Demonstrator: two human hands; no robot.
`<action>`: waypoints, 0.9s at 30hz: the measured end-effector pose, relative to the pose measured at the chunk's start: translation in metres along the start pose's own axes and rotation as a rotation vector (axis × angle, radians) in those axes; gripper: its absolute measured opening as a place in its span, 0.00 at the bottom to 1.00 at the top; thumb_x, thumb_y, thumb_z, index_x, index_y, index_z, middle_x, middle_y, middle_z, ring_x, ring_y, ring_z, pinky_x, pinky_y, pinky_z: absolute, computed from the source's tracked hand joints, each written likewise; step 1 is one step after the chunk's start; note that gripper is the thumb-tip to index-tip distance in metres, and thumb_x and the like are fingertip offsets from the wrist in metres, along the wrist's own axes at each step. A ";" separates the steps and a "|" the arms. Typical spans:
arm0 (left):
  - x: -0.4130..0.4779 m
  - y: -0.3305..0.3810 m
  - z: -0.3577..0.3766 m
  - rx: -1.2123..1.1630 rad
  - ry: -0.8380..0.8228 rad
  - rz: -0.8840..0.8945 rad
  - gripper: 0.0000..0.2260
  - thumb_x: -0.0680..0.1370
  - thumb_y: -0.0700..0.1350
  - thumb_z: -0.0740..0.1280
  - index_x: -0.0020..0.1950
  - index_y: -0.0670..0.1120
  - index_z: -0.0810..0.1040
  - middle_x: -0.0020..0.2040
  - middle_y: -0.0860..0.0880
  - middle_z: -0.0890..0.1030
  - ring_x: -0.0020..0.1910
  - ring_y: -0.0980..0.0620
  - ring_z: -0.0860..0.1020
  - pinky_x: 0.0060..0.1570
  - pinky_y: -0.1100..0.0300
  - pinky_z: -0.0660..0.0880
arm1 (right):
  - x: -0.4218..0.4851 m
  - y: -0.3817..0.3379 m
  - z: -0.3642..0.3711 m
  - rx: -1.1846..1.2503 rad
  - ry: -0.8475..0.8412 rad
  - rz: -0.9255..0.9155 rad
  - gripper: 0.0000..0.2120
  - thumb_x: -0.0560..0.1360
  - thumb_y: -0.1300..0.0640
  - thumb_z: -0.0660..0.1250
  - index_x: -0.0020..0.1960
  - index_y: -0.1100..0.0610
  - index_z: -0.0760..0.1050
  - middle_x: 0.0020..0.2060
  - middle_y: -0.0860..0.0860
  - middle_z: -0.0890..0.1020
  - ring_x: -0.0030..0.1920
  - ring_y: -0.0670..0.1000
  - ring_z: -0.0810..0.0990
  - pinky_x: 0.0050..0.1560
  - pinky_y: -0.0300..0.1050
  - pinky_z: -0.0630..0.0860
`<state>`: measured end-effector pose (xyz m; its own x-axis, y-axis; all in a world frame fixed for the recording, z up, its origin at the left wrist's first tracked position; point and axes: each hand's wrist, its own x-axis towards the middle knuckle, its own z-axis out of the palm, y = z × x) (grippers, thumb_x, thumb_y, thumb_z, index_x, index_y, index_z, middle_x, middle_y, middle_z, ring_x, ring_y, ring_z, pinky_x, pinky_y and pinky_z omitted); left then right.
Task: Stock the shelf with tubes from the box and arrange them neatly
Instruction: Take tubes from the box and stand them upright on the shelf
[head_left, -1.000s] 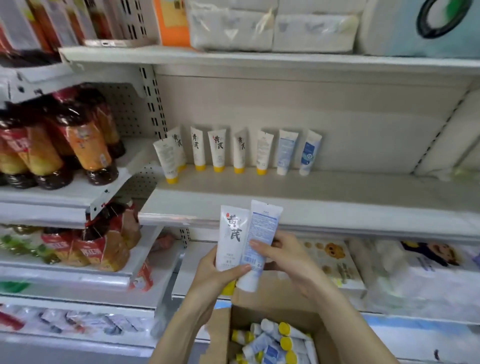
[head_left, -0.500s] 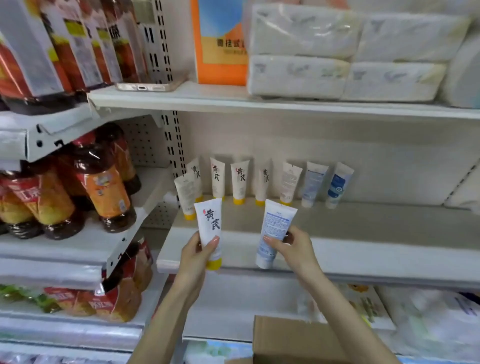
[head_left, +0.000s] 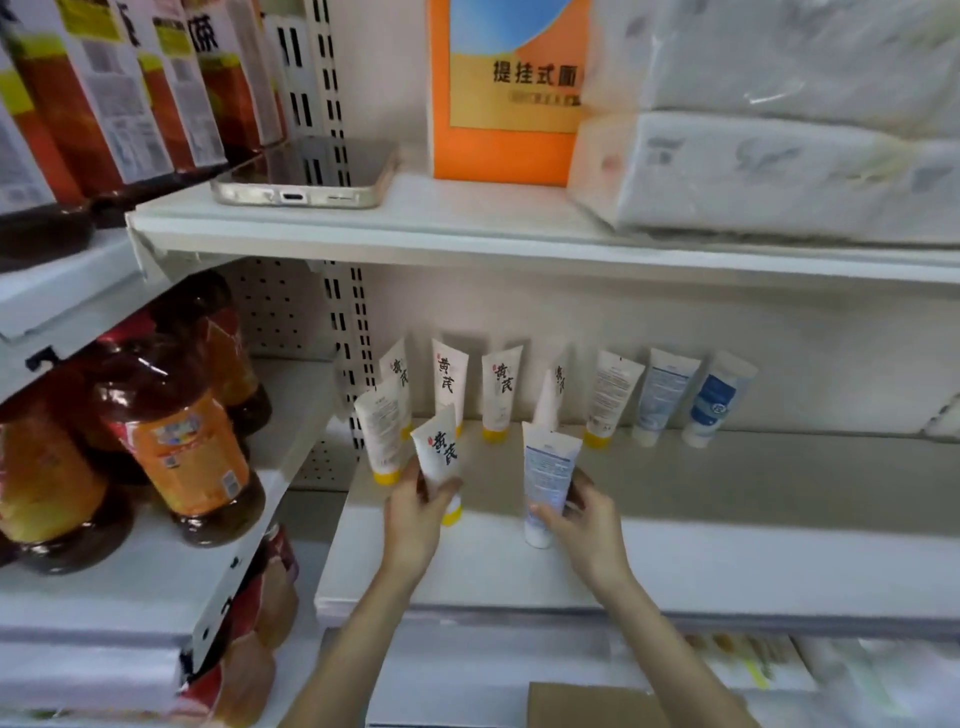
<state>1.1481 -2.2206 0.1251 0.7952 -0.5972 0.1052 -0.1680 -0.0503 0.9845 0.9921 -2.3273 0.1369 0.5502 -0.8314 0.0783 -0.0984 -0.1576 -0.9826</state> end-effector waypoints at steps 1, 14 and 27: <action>0.001 0.001 0.003 0.029 -0.008 0.032 0.16 0.73 0.37 0.70 0.50 0.58 0.72 0.42 0.54 0.81 0.41 0.58 0.79 0.41 0.67 0.72 | -0.002 0.006 0.000 -0.004 0.001 0.008 0.17 0.68 0.71 0.71 0.50 0.52 0.76 0.43 0.44 0.83 0.42 0.39 0.81 0.44 0.32 0.75; 0.014 -0.027 -0.010 0.176 -0.165 -0.015 0.14 0.71 0.33 0.71 0.54 0.42 0.74 0.46 0.47 0.82 0.48 0.46 0.80 0.45 0.61 0.74 | -0.007 0.026 -0.002 -0.083 -0.001 0.057 0.18 0.67 0.63 0.75 0.53 0.51 0.77 0.45 0.43 0.83 0.44 0.38 0.81 0.43 0.27 0.73; 0.029 -0.028 -0.001 0.176 -0.045 0.021 0.13 0.71 0.36 0.72 0.51 0.45 0.74 0.43 0.45 0.80 0.43 0.47 0.76 0.42 0.59 0.72 | -0.007 0.027 0.000 -0.097 0.016 0.063 0.17 0.68 0.63 0.75 0.53 0.51 0.77 0.44 0.42 0.83 0.43 0.36 0.80 0.43 0.27 0.73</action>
<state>1.1764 -2.2352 0.1010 0.7646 -0.6342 0.1150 -0.2867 -0.1749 0.9419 0.9858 -2.3259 0.1096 0.5274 -0.8494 0.0203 -0.2125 -0.1550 -0.9648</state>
